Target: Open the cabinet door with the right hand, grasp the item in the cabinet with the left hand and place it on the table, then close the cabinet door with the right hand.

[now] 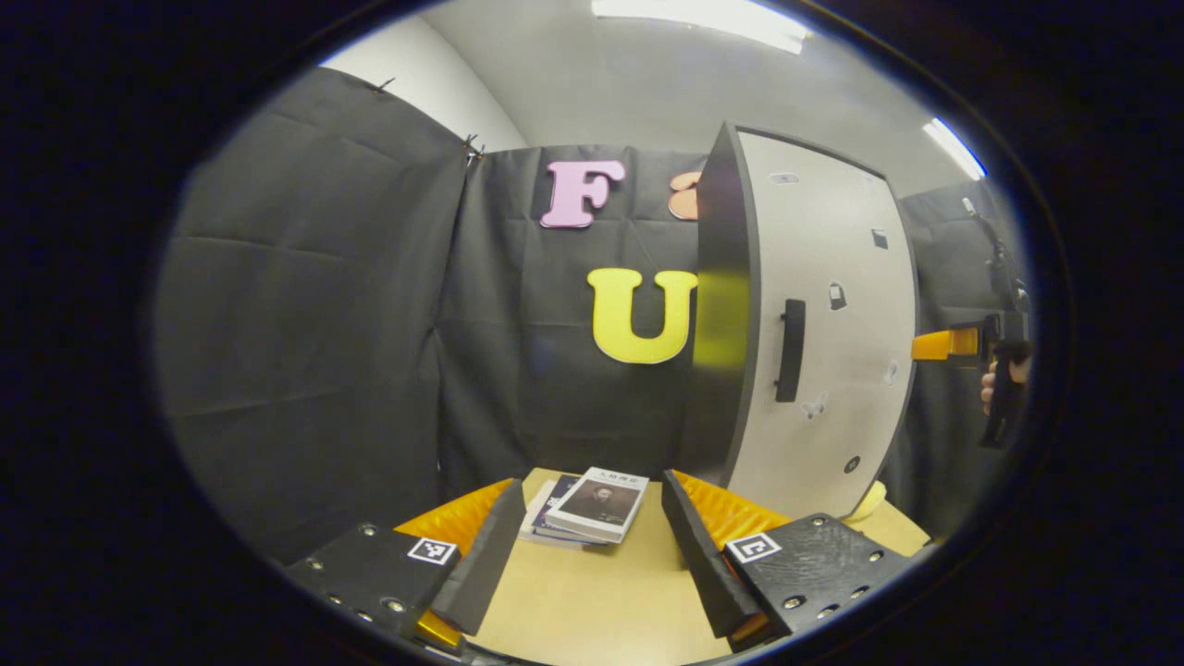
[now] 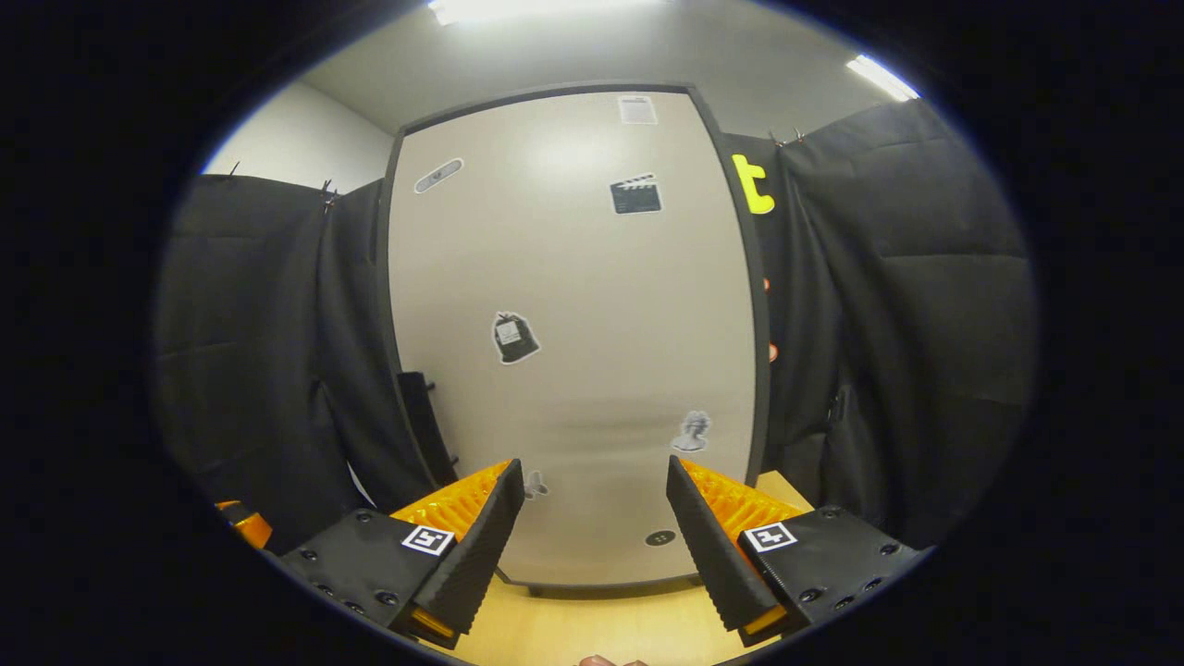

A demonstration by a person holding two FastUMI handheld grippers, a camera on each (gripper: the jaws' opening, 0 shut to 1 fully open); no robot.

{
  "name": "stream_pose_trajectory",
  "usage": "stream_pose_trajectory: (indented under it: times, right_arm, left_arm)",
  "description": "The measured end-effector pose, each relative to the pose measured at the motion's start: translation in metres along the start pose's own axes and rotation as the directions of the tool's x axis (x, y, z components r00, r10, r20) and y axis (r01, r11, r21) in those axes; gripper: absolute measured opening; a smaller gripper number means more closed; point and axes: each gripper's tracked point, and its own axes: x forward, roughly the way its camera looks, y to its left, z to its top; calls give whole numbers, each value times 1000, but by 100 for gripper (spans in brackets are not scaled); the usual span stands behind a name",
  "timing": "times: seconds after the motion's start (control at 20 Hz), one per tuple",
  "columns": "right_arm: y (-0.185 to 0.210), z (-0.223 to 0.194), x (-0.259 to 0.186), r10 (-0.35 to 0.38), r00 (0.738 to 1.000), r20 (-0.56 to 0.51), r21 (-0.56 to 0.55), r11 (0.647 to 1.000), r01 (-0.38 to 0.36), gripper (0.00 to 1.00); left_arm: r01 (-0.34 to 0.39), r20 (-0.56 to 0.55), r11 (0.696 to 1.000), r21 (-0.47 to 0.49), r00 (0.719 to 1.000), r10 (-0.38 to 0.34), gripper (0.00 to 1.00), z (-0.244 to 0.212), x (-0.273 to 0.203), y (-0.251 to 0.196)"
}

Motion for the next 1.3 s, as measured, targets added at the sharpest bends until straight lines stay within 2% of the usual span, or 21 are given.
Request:
stream_pose_trajectory:
  times: [0.4,0.65,1.0,1.05,1.25,1.3]
  right_arm:
    - [86,11,38,73,997,17,-14,997,-73,98]
    - [123,7,59,90,996,20,-26,996,-89,98]
    - [146,-8,96,74,997,-1,-48,996,-73,98]
    - [147,-10,101,65,998,-5,-55,996,-65,92]
    - [147,-18,116,30,999,-22,-80,996,-32,92]
    - [147,-20,120,19,999,-29,-84,996,-21,88]
  left_arm:
    - [-20,-16,999,-28,1000,20,89,-21,9,58]
    - [-35,-19,999,-37,999,34,89,-30,21,88]
    - [-77,-28,996,-47,997,76,89,-41,31,132]
    - [-85,-32,995,-51,996,83,89,-42,32,139]
    - [-107,-52,991,-75,993,103,89,-51,35,151]
    - [-110,-56,991,-75,993,106,89,-54,36,153]
